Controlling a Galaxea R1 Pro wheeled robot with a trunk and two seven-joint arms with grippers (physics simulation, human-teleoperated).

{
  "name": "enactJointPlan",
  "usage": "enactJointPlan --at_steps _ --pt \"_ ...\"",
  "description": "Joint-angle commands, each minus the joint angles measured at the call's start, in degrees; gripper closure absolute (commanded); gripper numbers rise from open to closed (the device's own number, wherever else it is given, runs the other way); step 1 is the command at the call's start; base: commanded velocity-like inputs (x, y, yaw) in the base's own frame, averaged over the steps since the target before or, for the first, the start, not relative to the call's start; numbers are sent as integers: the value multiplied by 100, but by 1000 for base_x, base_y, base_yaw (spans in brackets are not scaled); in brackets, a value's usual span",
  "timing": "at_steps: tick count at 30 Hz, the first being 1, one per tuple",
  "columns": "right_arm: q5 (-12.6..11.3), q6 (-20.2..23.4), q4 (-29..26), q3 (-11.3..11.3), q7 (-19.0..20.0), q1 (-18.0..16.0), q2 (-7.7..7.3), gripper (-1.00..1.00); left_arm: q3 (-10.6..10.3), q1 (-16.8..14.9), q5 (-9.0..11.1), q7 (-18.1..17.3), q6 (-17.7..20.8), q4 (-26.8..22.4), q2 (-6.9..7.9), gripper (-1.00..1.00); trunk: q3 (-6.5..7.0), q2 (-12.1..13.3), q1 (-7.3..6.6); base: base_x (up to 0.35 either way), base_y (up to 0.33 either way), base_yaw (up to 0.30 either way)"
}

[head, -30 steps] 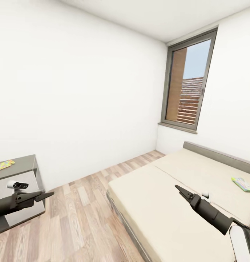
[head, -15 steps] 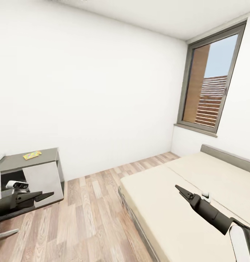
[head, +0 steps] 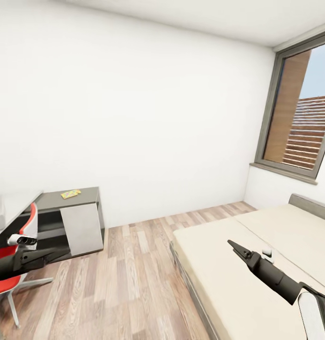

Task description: Put all the toys in the child's room - the three board games (two on the bed and one on the table), the two jigsaw puzzles on the table, and the tennis ball on the table - inside the toy box on the table in the child's room.

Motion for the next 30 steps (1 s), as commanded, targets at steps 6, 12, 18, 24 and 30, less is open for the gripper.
enactJointPlan --at_steps 6,12,18,24,30 --pt "-3 28 1 -8 23 -2 -5 -100 -32 -9 31 -18 59 6 6 -100 -3 -6 1 -151 -59 180" --pt "-5 35 -4 -8 31 -2 2 -100 -32 -9 32 -18 63 6 6 -100 -3 -6 1 -35 -13 35" --pt "-5 36 -9 98 52 -6 24 -100 -32 -9 32 -18 85 6 -15 -100 -3 -6 1 -10 -1 2" --pt "-5 36 -10 48 35 -10 62 -100 -32 -9 34 -18 100 6 -60 -100 -3 -6 1 0 0 0" --pt "-5 37 -17 38 12 -10 56 -100 -32 -9 32 -18 102 6 -77 -100 -3 -6 1 0 0 0"
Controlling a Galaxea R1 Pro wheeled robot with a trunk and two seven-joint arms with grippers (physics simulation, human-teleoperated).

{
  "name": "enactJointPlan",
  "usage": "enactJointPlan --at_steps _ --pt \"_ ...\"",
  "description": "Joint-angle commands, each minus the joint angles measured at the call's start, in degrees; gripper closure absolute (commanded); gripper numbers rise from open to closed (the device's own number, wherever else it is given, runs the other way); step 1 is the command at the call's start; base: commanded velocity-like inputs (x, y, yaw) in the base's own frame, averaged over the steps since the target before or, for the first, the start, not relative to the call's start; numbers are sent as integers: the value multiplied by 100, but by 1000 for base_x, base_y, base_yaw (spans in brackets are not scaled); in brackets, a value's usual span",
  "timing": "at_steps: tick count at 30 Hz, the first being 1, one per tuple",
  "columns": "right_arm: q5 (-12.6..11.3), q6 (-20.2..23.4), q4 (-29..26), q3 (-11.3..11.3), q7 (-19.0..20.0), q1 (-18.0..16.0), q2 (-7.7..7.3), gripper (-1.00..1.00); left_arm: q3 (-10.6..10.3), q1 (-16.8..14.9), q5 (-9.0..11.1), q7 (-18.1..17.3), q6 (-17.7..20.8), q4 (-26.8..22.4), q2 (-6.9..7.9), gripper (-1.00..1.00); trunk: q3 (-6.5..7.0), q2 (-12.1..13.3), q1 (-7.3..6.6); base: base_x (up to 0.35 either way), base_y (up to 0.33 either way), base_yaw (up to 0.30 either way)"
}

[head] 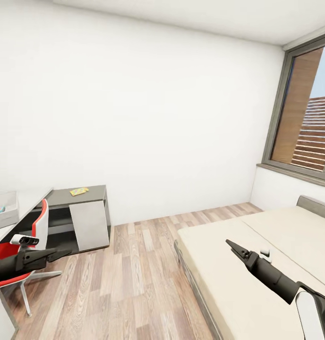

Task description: Put all the toys in the child's room - the three board games (two on the bed and one on the table), the two jigsaw puzzles on the table, and the tennis ball on the table - inside the toy box on the table in the child's room.

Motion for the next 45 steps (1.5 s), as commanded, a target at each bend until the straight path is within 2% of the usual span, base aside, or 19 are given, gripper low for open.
enactJointPlan --at_steps 1,17,45 --pt "0 28 -1 -8 17 -3 0 -100 -28 -6 30 -18 61 4 6 -100 -3 -5 2 0 0 6" --pt "0 30 -25 157 -12 -3 -17 -100 -28 -6 30 -18 70 4 2 -100 -4 -5 2 0 -168 210" --pt "2 28 -27 178 -13 -3 -12 -100 -28 -6 30 -18 70 5 2 -100 -5 -5 2 0 -84 117"
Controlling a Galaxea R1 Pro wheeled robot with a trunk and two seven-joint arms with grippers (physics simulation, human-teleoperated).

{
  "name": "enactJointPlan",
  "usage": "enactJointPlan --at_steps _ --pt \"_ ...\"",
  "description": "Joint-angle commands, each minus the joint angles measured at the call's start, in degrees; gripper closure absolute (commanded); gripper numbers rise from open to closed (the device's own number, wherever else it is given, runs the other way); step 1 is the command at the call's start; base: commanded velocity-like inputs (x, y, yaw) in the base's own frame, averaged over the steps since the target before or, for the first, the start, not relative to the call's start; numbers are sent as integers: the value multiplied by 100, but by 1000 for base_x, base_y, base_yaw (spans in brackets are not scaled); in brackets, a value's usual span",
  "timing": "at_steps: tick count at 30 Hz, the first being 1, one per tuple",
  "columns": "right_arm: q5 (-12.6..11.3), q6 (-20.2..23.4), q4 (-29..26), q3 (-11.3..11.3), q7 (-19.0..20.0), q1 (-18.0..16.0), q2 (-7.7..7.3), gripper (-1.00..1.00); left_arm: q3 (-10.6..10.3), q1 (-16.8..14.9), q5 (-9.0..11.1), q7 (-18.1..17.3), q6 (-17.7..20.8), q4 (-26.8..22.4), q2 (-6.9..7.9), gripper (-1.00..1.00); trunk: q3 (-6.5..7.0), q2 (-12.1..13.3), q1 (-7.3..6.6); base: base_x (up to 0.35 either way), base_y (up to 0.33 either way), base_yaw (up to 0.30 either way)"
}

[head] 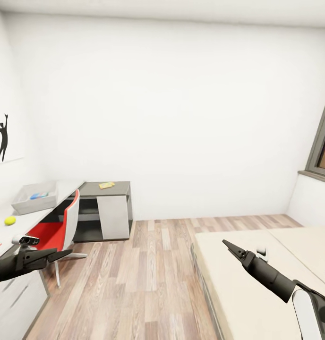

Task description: Put all the toys in the child's room - the three board games (two on the bed and one on the table), the two jigsaw puzzles on the table, and the tennis ball on the table - inside the toy box on the table in the child's room.

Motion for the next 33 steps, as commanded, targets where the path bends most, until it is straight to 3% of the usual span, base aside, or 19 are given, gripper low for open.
enactJointPlan --at_steps 1,10,33 --pt "2 28 1 -6 18 -3 -1 -100 -29 -7 30 -18 61 4 7 -100 -3 -5 2 0 -21 161" --pt "4 28 -7 -6 18 -3 -4 -100 -29 -7 36 -18 61 3 7 -100 -3 -5 2 0 -8 160" --pt "5 28 -8 -2 35 -3 0 -100 -29 -7 35 -18 61 3 7 -100 -3 -5 2 0 0 9"
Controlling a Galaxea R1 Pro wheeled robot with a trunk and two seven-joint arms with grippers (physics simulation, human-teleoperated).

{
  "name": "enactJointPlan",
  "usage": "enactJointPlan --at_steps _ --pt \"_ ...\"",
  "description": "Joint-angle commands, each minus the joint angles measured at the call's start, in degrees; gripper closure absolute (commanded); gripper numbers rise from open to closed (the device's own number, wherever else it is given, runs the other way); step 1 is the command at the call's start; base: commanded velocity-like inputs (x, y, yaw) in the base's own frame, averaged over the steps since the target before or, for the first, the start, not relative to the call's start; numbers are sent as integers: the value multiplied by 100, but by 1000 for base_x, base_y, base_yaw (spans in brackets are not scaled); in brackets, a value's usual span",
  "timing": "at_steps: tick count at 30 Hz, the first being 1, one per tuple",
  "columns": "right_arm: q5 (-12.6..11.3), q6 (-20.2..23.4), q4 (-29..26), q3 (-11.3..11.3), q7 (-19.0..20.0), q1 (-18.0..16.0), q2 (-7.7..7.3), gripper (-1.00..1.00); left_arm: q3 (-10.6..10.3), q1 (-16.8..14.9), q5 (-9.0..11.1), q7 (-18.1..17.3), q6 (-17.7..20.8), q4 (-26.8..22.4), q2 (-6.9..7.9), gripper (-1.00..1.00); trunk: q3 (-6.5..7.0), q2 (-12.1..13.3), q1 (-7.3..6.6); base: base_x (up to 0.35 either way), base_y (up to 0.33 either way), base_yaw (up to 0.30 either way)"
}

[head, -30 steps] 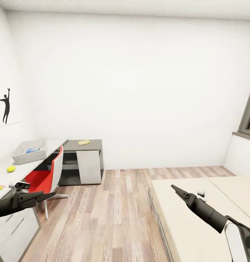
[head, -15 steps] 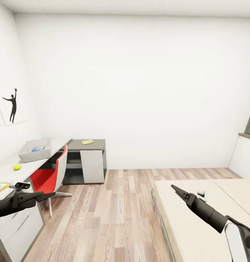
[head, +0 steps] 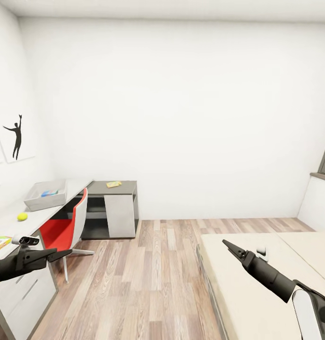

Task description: Put all the toys in the child's room - the three board games (two on the bed and one on the table), the two jigsaw puzzles on the table, and the tennis ball on the table - inside the toy box on the table in the child's room.

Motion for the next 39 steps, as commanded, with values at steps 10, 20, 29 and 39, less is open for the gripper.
enactJointPlan --at_steps 10,20,29,39 --pt "0 28 1 -7 23 -3 1 -100 -29 -5 34 -18 61 4 7 -100 -3 -5 2 -52 0 0" --pt "-3 28 1 -7 23 -3 0 -100 -29 -5 35 -18 61 4 7 -100 -3 -5 2 -18 0 0" --pt "-3 28 1 -7 23 -3 -7 -100 -29 -5 39 -18 61 4 7 -100 -3 -5 2 -48 0 0" --pt "-1 28 1 -7 26 -3 -8 -100 -29 -5 39 -18 61 5 7 -100 -3 -5 2 -8 0 0"
